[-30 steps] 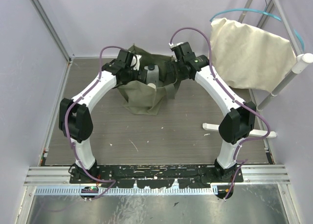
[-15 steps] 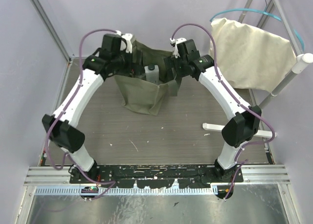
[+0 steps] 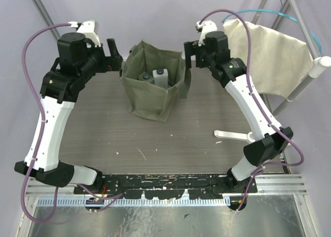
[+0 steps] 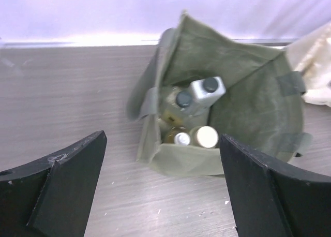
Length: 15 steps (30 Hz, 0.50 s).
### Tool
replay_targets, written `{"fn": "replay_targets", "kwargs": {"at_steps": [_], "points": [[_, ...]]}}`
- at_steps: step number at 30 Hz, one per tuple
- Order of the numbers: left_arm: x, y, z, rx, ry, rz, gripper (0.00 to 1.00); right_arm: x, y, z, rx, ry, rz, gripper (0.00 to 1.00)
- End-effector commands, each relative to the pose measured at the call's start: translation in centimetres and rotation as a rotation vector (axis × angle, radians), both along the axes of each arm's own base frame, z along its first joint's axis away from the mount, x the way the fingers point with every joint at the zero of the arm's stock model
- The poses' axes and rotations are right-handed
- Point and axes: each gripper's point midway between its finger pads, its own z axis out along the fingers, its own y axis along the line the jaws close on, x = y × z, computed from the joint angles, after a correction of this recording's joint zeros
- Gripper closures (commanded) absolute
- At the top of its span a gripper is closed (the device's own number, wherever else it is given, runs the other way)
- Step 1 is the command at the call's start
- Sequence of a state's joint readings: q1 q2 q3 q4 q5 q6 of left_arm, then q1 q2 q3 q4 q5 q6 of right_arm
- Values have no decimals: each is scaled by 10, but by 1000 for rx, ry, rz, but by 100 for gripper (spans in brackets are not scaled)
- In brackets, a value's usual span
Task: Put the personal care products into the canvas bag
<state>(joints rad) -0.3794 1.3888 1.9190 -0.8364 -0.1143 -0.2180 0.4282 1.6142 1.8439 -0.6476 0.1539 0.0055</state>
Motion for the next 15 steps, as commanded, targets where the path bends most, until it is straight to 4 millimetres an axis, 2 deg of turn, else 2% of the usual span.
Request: {"fn": "replay_targets", "kwargs": {"at_steps": [1,4,7,8,11,13,15], "points": [[-18,41,-20,35,96,124,2,16,-71,63,55,-204,-240,0],[-26,57,-43,30,163,149,2,27,-120,50,106,-167,-357,0],[-27,72,-68,8,224,179,2,30,-153,22,137,-107,-440,0],[-26,77,-82,-2,261,189,2,30,-160,11,136,-84,-457,0],[-22,84,-105,-34,314,193,2,28,-164,-19,112,-21,-473,0],[-21,83,-119,-52,345,172,2,24,-164,-43,103,28,-477,0],[-20,79,-125,-60,360,152,2,19,-165,-58,92,58,-482,0]]}}
